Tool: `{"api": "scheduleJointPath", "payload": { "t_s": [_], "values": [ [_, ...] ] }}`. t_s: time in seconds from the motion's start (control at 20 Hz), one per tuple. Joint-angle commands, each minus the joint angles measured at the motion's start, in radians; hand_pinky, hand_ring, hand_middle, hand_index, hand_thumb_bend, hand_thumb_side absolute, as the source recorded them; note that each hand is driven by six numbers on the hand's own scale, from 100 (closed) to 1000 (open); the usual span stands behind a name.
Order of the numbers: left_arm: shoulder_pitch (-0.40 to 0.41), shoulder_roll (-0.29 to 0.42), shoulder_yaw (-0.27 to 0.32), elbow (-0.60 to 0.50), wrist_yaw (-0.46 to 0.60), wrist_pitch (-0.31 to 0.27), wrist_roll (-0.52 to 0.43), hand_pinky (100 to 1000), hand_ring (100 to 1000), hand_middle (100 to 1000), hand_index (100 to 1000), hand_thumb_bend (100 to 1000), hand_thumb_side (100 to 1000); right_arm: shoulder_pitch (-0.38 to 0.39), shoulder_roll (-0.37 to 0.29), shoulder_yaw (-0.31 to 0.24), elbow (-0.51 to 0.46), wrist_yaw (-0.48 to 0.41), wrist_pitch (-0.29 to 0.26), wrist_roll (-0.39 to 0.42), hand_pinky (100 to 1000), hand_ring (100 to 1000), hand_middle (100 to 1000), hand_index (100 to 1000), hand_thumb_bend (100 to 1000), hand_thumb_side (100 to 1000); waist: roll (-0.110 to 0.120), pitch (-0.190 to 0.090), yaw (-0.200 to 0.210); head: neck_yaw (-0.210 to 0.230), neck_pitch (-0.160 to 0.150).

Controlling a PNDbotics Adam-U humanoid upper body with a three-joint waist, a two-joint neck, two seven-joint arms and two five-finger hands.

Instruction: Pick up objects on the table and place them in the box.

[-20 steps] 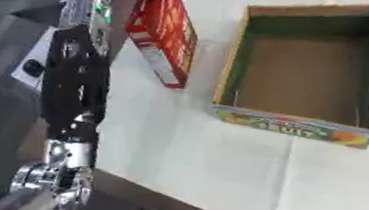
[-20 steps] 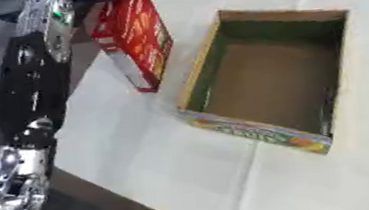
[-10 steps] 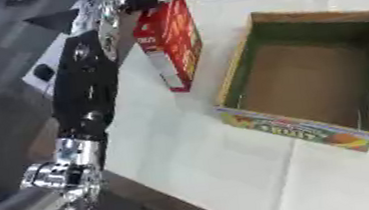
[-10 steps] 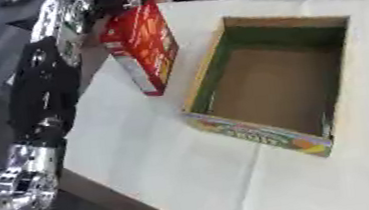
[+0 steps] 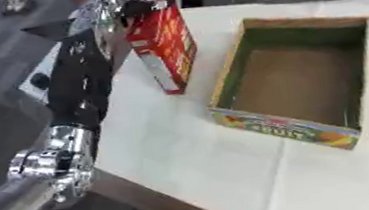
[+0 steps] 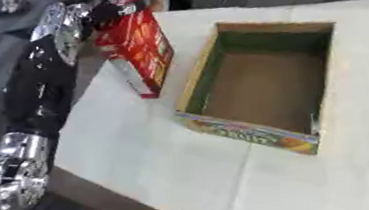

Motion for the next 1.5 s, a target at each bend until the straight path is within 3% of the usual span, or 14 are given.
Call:
{"api": "scheduleJointPath", "payload": {
  "t_s": [0.05, 0.1, 0.15, 0.3, 0.55, 0.85, 1.1, 1.15, 1.2, 1.25, 1.35, 1.5],
  "values": [
    [-0.028, 0.052, -0.046, 0.076, -0.075, -0.014, 0.016, 298, 486, 580, 742, 731, 960, 0.004, -0.010, 0.004, 0.003, 0.009, -0.005, 0.001, 392, 499, 609, 745, 100, 1000, -0.009, -0.003, -0.004, -0.004, 0.000],
    [-0.043, 0.061, -0.057, 0.102, -0.100, -0.020, 0.020, 300, 484, 579, 740, 741, 958, 0.003, -0.011, 0.003, 0.003, 0.010, -0.005, 0.000, 392, 499, 609, 745, 100, 1000, -0.009, -0.002, -0.004, -0.004, 0.000],
    [-0.061, 0.073, -0.071, 0.130, -0.130, -0.026, 0.021, 320, 474, 570, 729, 857, 937, 0.001, -0.012, 0.003, 0.003, 0.012, -0.006, -0.001, 392, 500, 609, 745, 100, 1000, -0.008, -0.002, -0.005, -0.004, 0.000],
    [-0.112, 0.090, -0.102, 0.214, -0.221, -0.044, 0.019, 334, 469, 566, 716, 945, 919, -0.002, -0.016, 0.003, 0.003, 0.016, -0.007, -0.005, 393, 500, 609, 745, 100, 1000, -0.007, 0.000, -0.006, -0.007, 0.000],
    [-0.161, 0.079, -0.115, 0.299, -0.298, -0.056, 0.017, 346, 463, 558, 690, 935, 831, -0.007, -0.018, 0.003, 0.003, 0.023, -0.014, -0.007, 393, 501, 609, 745, 100, 1000, -0.006, -0.001, -0.011, -0.009, 0.000],
    [-0.216, 0.083, -0.136, 0.353, -0.409, -0.050, 0.009, 392, 465, 564, 704, 936, 902, -0.010, -0.023, 0.002, 0.003, 0.027, -0.015, -0.013, 393, 501, 609, 745, 100, 1000, -0.005, -0.001, -0.012, -0.013, 0.000],
    [-0.251, 0.072, -0.139, 0.368, -0.464, -0.078, -0.013, 421, 479, 580, 723, 935, 898, -0.016, -0.027, 0.002, 0.003, 0.030, -0.021, -0.020, 393, 502, 609, 745, 100, 1000, -0.003, -0.001, -0.020, -0.016, 0.000],
    [-0.254, 0.071, -0.140, 0.377, -0.473, -0.087, -0.030, 475, 516, 616, 765, 934, 688, -0.017, -0.029, 0.002, 0.003, 0.031, -0.021, -0.021, 393, 502, 609, 745, 100, 1000, -0.002, -0.001, -0.022, -0.016, 0.000],
    [-0.259, 0.069, -0.142, 0.387, -0.481, -0.098, -0.055, 458, 504, 604, 750, 929, 718, -0.017, -0.031, 0.003, 0.003, 0.032, -0.021, -0.021, 393, 502, 609, 745, 100, 1000, -0.001, -0.001, -0.023, -0.016, 0.000],
    [-0.262, 0.068, -0.141, 0.395, -0.486, -0.108, -0.078, 518, 544, 645, 803, 959, 652, -0.018, -0.032, 0.003, 0.003, 0.033, -0.021, -0.022, 393, 502, 609, 745, 100, 1000, 0.000, -0.001, -0.024, -0.017, 0.000],
    [-0.273, 0.062, -0.137, 0.419, -0.485, -0.128, -0.136, 526, 562, 661, 823, 978, 627, -0.018, -0.035, 0.003, 0.003, 0.035, -0.019, -0.023, 393, 502, 609, 745, 100, 1000, 0.002, -0.001, -0.026, -0.020, 0.000],
    [-0.287, 0.053, -0.127, 0.454, -0.473, -0.112, -0.187, 472, 539, 624, 792, 968, 509, -0.021, -0.038, 0.003, 0.003, 0.039, -0.020, -0.026, 393, 502, 609, 745, 100, 1000, 0.003, -0.002, -0.032, -0.023, 0.000]
  ]
}}
